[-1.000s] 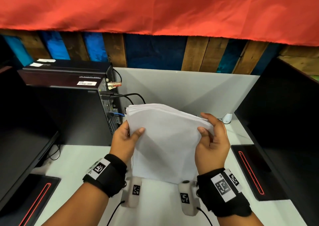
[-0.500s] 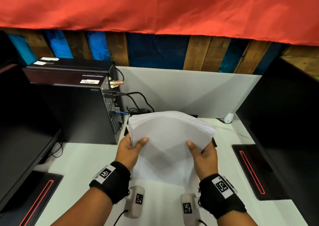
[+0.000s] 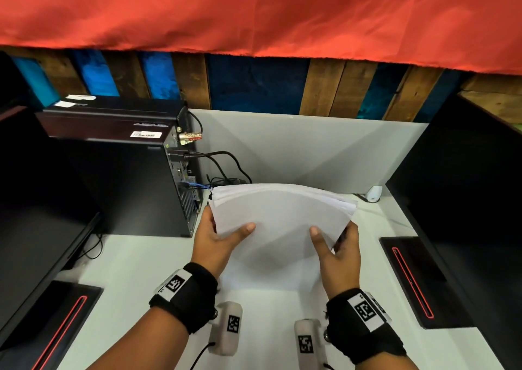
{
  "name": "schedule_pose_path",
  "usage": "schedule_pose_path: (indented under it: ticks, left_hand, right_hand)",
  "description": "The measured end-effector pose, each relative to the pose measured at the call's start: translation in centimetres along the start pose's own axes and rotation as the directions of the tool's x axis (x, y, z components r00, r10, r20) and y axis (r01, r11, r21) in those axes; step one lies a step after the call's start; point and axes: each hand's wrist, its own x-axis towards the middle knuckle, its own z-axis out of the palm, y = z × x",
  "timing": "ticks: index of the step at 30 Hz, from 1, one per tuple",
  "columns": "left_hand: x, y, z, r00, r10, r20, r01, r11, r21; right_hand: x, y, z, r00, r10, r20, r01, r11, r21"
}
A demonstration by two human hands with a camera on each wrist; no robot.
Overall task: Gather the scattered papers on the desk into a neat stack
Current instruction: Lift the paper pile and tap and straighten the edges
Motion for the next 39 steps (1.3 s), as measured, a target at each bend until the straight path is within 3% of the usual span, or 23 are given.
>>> schedule_pose_path:
  ticks: [4,10,14,20,23,32,39]
  left_hand:
    - [-0.6,-0.7,-0.1,0.997,-0.058,0.05,0.059,0.998,-0.013]
    - [-0.7,0.0,-0.1,0.987,-0.024,0.161,0.037,0.996,-0.082]
    - [-0.6,0.4,-0.3,0.98,-0.057,0.191,0.071,0.995,-0.063]
    - [-0.7,1.0,0.1,0.977,-0.033,0.212,0.044,0.998,-0.047]
    - [-1.4,1.0,1.2,0.983,0.014,0.185,-0.008,0.999,-0.033]
    - [-2.2,1.5,0.9,0.983,0.184,-0.025,-0.185,0.962,-0.2]
    - [-1.5,1.6,-0.1,0.972,0.234,-0.037,-0.234,0.972,-0.013]
  right_hand:
    - [-0.6,0.0,-0.1,0.998,0.012,0.061,-0.016,0.997,0.074]
    - [-1.0,0.3,-0.6,1.0,0.015,0.007,-0.016,0.983,0.185]
    - [-0.9,0.2,-0.7,0.995,0.024,0.096,-0.041,0.983,0.179]
    - [-0.1,0.4,-1.1,0.992,0.079,0.101,-0.096,0.981,0.167]
    - [0.0,0.6,-0.9,0.991,0.096,0.096,-0.108,0.986,0.13]
    - [1.2,0.8,-0.9,0.991,0.134,0.004,-0.133,0.979,0.157]
    - [1.8,0.7,-0.9,0.992,0.128,0.008,-0.128,0.983,0.134]
